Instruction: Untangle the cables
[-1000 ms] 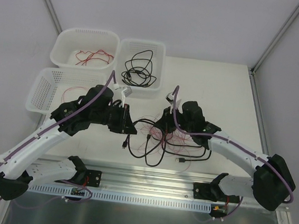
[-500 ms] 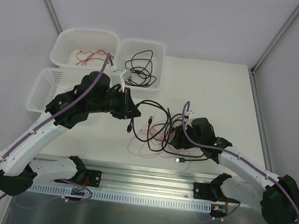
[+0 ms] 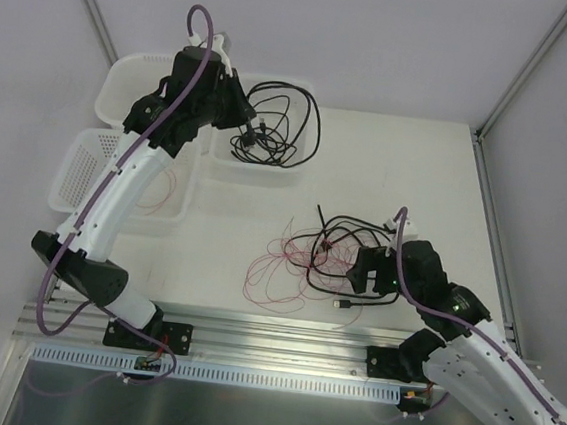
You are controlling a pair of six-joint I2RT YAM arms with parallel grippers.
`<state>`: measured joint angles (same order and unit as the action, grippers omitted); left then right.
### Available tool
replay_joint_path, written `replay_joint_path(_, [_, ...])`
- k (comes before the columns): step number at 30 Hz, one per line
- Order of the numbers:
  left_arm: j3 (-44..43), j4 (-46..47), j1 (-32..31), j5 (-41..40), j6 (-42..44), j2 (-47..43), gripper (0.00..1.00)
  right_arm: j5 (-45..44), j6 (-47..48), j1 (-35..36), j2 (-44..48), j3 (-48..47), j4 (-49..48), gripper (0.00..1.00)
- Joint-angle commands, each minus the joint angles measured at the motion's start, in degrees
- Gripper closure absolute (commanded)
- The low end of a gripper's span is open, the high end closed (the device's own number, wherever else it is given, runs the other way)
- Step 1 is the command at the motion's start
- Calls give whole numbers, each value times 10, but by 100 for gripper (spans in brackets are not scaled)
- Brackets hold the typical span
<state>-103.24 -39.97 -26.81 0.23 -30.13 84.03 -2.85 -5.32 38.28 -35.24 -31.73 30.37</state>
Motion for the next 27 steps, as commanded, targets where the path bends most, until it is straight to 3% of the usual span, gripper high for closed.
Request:
replay_joint_path(1, [-73, 21, 27, -78, 20, 67, 99, -46, 6, -1, 31, -62, 72, 4])
replay_joint_path(11, [-272, 33, 103, -83, 17, 345, 97, -58, 6, -1, 70, -89, 113, 0])
replay_joint_path(19, [-304, 61, 121, -78, 35, 488, 87, -79, 8, -1, 80, -86, 123, 0])
replay_joint_path(23, [-273, 62, 120, -60, 40, 486, 63, -79, 6, -1, 67, -85, 122, 0])
replay_joint_path(24, [-254, 65, 120, -55, 41, 469, 43, -79, 7, 0, 65, -87, 121, 0])
replay_joint_path(27, [-225, 69, 120, -46, 45, 426, 17, -80, 11, -1, 51, -91, 126, 0])
